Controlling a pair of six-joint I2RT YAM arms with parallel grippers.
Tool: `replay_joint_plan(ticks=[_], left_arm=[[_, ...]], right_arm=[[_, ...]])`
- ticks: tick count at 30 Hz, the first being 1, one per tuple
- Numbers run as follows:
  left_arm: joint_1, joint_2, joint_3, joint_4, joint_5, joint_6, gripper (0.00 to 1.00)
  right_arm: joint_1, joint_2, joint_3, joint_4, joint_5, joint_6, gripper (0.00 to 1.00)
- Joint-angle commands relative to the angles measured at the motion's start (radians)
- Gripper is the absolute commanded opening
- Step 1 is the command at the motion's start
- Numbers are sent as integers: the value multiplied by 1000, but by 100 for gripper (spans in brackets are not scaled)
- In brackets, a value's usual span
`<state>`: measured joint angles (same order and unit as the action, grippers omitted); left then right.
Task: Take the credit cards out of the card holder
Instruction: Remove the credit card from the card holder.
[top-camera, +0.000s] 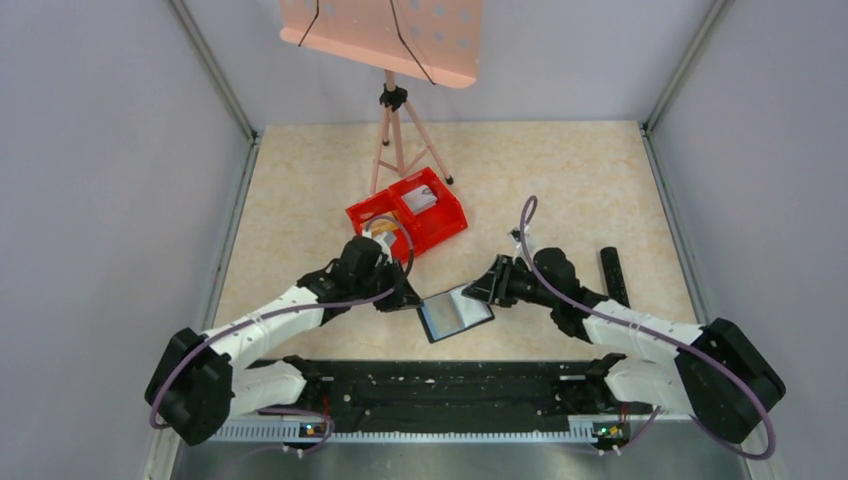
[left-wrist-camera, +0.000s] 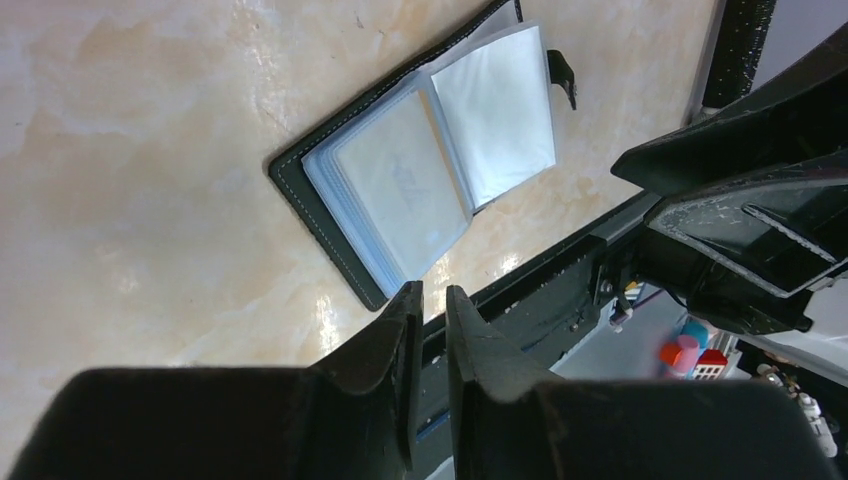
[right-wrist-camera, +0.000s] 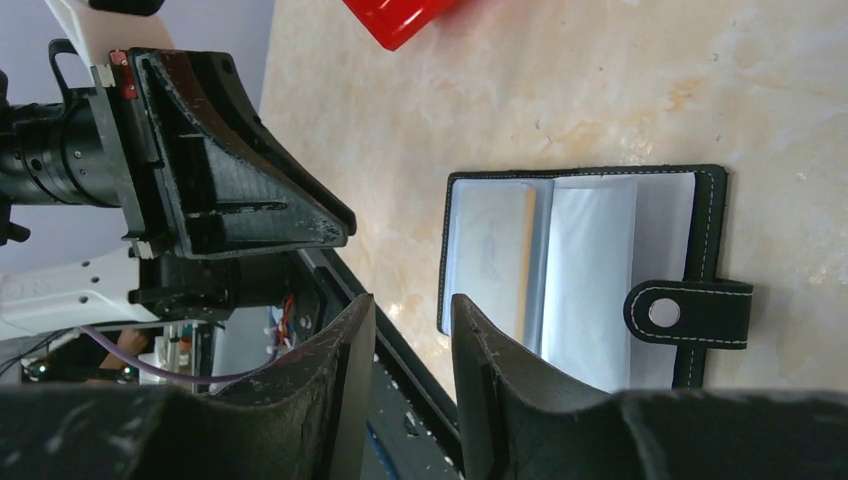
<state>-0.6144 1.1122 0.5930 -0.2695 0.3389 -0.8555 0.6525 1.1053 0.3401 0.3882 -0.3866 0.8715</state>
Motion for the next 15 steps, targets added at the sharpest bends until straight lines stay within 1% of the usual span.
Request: replay_joint_plan(ticks=[1,3,4,8,15], left_arm=[[-40,66,-36,186,-41,-34,17],[-55,101,-57,241,-60,-36,12],[-57,118,-70,275,-59,-40,11],[-67,187,-92,369,-54,-51,9],[-94,295,-116,454,-52,-67,8]], right_arm=[[17,66,4,102,-37,-35,34],[23,116,16,120,-60,-53,33],[25,144,23,129,-73,-58,33],[28,238,35,194,-113,-58,32],[34,352,63,218,-131,-87,32]])
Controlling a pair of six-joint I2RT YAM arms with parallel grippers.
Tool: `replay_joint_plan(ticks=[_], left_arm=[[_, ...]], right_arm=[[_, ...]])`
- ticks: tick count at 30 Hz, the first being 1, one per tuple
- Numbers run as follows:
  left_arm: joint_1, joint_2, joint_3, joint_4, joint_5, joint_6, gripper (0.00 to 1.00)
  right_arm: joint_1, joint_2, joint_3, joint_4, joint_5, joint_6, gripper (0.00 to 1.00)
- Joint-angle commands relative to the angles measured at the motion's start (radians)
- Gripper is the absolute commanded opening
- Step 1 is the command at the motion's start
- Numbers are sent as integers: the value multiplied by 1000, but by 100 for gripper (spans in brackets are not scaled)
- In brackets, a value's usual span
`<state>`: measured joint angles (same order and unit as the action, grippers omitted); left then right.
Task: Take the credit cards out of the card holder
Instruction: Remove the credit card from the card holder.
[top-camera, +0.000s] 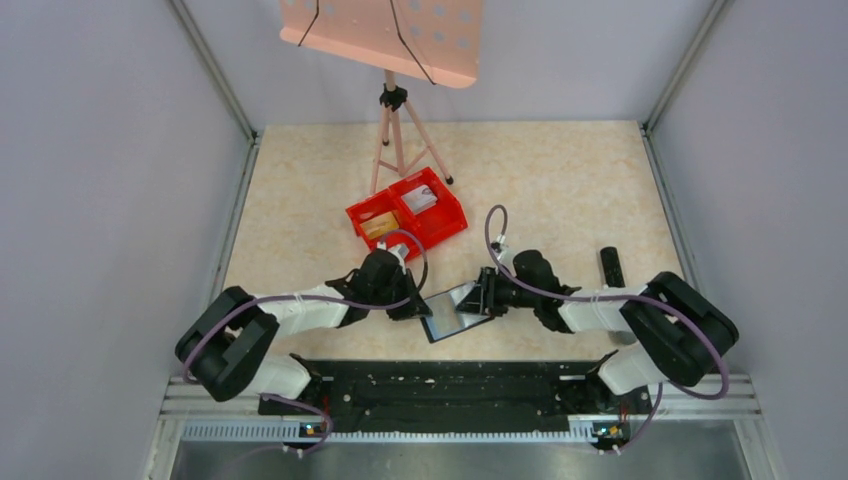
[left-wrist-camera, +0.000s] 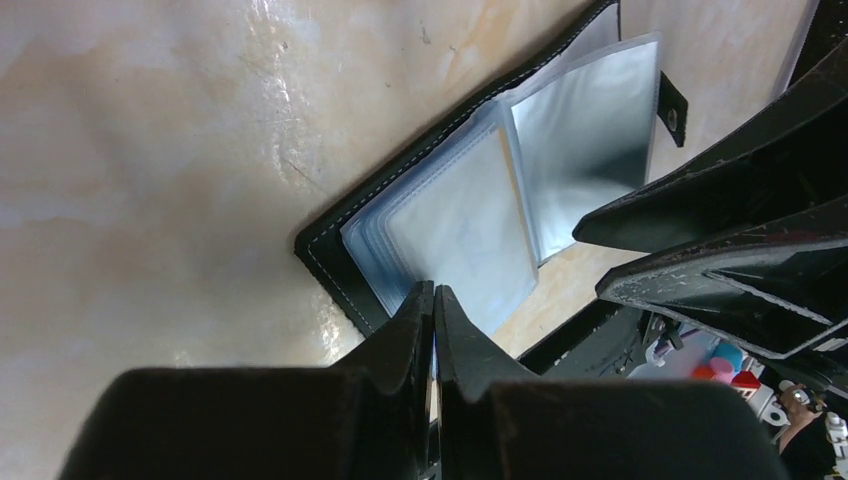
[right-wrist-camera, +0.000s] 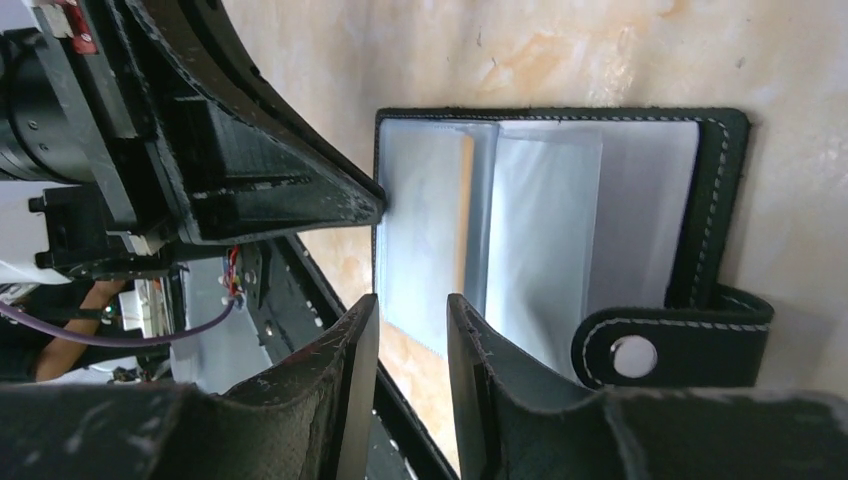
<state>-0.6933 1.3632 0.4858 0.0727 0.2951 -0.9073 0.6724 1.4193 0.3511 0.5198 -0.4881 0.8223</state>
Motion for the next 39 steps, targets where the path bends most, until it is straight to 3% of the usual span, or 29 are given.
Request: replay_joint_plan(ticks=[1,12,20,25,28,33,39], left_arm=[[-18,58,-9,115,-12,-17,7],[-31,65,-13,94,-34,-22,6],[-31,2,21,-3,-70,-15,7],[-30,-117,128,-270,-220,21,10],[-29,-221,159,-351,-332,52,11],[-29,-443,166,-471,-544,59,15],[-30,-688,121,-525,-713,60,18]], right_arm=[[16,50,52,88,-26,-41,33],[51,165,56,169,-30,-32,36],[61,96,71,75,28,-46,33],[144,-26,162,-231,256,-160,55],[206,-62,210,-332,380,-195,64],[282,-46,277,-426,546,-232,74],[370,44,391,-545,703,-260,80]])
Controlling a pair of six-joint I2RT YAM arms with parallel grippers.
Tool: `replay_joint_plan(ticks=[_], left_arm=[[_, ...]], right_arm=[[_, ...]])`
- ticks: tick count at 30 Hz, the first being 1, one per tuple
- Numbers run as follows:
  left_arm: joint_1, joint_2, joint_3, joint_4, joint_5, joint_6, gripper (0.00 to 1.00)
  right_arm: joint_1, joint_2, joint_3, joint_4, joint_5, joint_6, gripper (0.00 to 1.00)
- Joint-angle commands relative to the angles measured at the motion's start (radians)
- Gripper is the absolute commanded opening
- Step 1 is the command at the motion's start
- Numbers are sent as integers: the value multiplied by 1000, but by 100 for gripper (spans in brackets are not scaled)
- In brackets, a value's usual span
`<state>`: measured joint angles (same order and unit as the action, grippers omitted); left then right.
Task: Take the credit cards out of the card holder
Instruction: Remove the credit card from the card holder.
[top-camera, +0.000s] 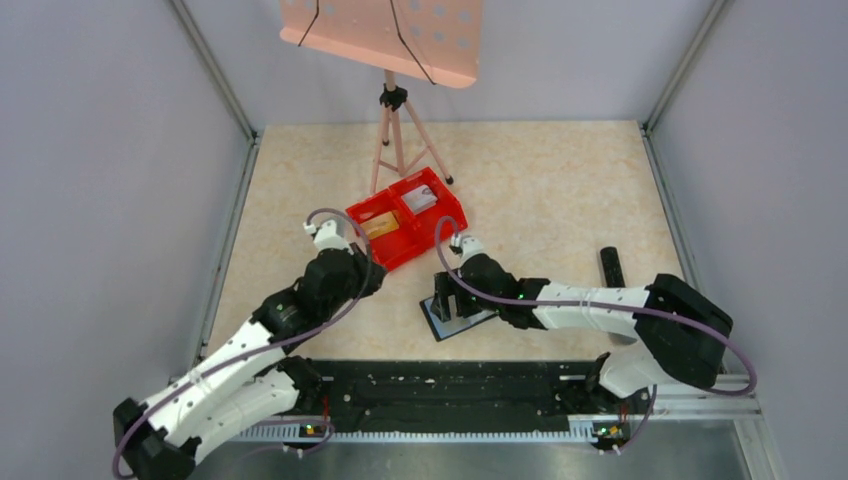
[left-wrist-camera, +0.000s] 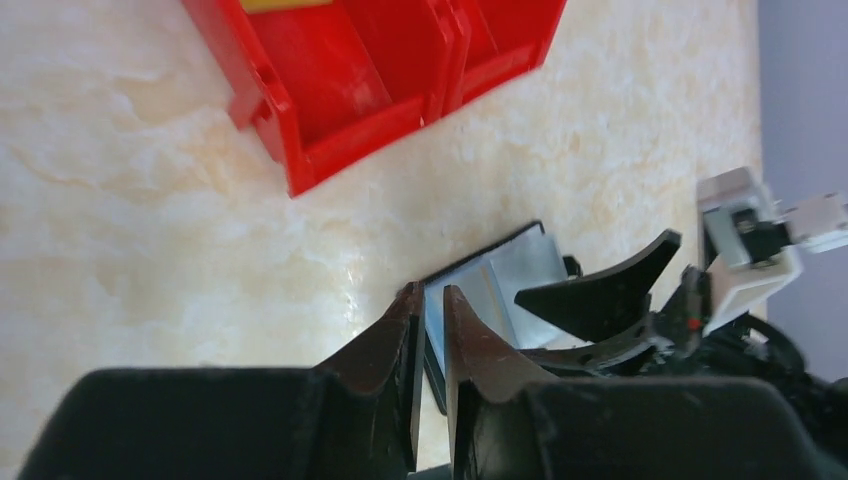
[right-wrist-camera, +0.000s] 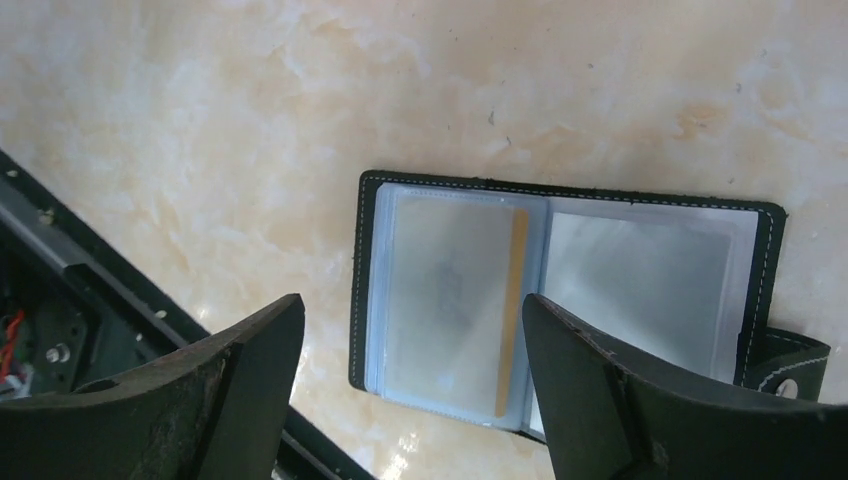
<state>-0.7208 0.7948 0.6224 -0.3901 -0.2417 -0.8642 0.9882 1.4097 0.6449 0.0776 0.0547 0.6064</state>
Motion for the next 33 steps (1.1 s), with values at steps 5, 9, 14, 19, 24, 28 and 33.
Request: replay_joint_plan(ticks=[5,9,14,19,24,28,33], left_arm=[[-2,-263,-55,-68,-235,30,21],[-2,-289,-72,-78,-238,14,22],[-2,-267,-87,-75,-226,5,22],[-2,-246,-98,-64,-216,-1,22],[-2,-224,-126,-29,-191,-5,22],[-2,-188,-147,8,-158,-17,22],[-2,-110,-176,69,-96,-29,22]], right_arm=[[107,137,181,-179,245,-51,81],[132,197,224,-237,302,-50,81],[143,228,232,-250,306,-43,76],[144,206,205,-214,297,-41,63],[144,174,167,-164,279,-26,53],[143,162,158,-146,265,-18,50],[144,141,145,-126,251,-6,47]])
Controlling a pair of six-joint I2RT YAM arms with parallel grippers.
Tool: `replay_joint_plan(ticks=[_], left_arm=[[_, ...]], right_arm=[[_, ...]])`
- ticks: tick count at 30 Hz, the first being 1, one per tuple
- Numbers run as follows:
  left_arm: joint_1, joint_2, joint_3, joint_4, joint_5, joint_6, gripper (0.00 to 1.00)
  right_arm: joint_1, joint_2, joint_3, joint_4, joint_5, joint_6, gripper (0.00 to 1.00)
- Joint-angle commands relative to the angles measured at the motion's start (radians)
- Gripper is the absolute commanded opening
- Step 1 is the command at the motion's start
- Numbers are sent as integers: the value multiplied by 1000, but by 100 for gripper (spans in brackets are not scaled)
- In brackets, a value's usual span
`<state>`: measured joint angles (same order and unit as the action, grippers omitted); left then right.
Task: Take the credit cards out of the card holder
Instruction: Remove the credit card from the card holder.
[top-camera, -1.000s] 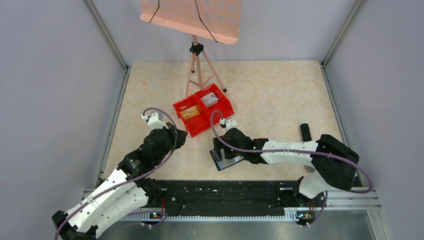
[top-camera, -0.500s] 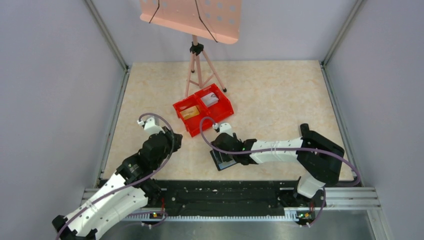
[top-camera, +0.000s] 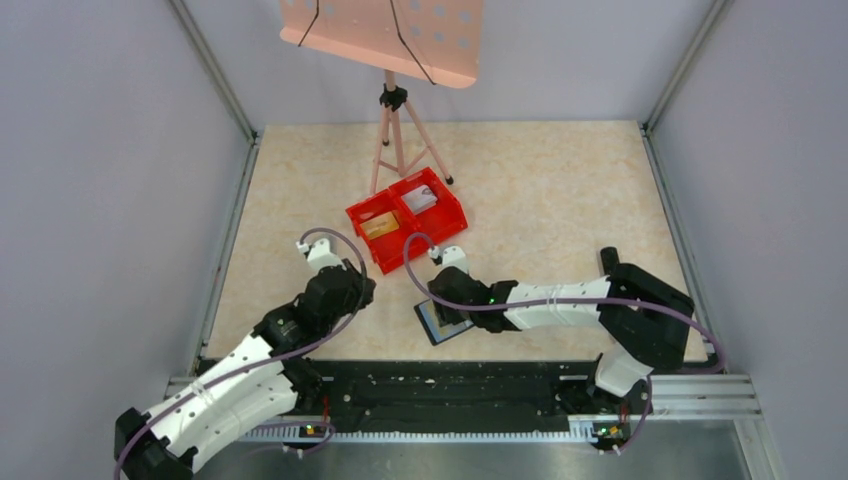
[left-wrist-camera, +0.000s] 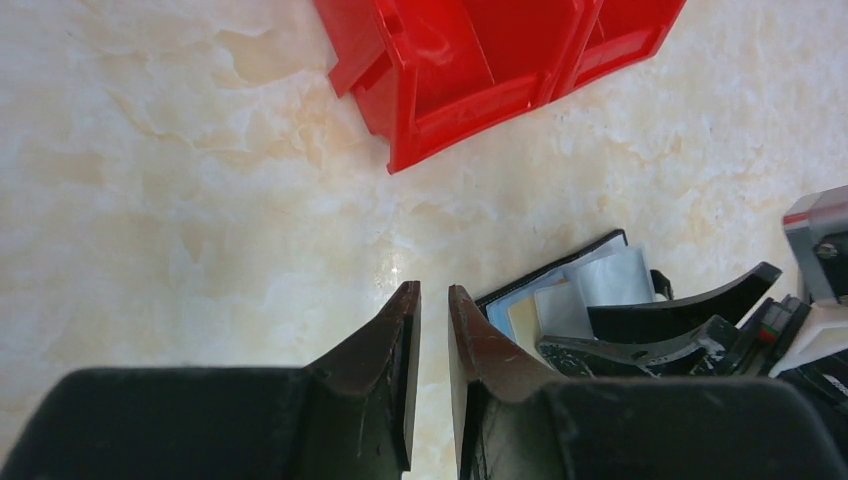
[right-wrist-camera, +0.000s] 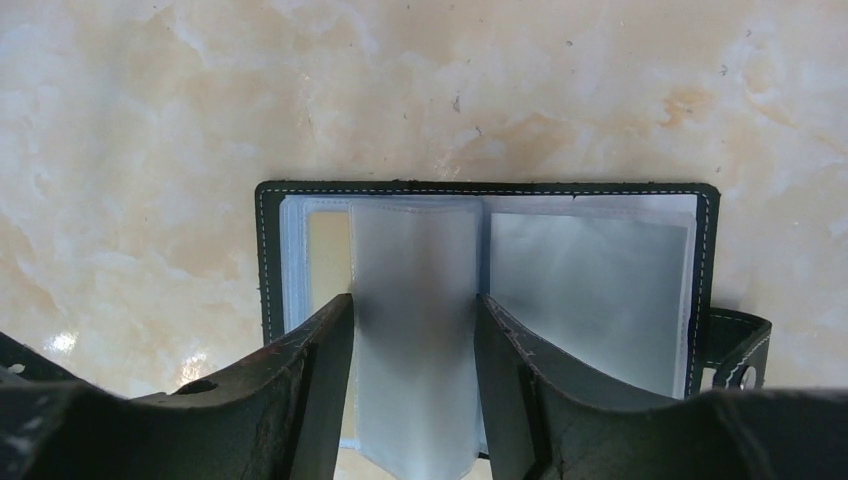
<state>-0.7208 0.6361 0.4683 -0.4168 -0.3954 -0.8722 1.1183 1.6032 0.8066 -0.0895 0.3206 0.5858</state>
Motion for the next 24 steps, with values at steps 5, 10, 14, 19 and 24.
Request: replay_joint_plan(ticks=[5,10,14,19,24], left_arm=[[-2,136,-49,172,146,-47,22],[-2,214,-32,199,220,-44,21],[-2,245,-22,206,233,-45,20],[-2,240,-27,212,236,-51,20],[-2,244,-30,216,239,-56,20]], right_arm=[[0,-96,-52,80,-47,39,44],[-9,-142,-83,96,-15,43,46],[-9,-155,-76,34,38,30,49],[-9,-163,-68,-43,116,30,49],[-10,-210,-69,-114,192,40,48]])
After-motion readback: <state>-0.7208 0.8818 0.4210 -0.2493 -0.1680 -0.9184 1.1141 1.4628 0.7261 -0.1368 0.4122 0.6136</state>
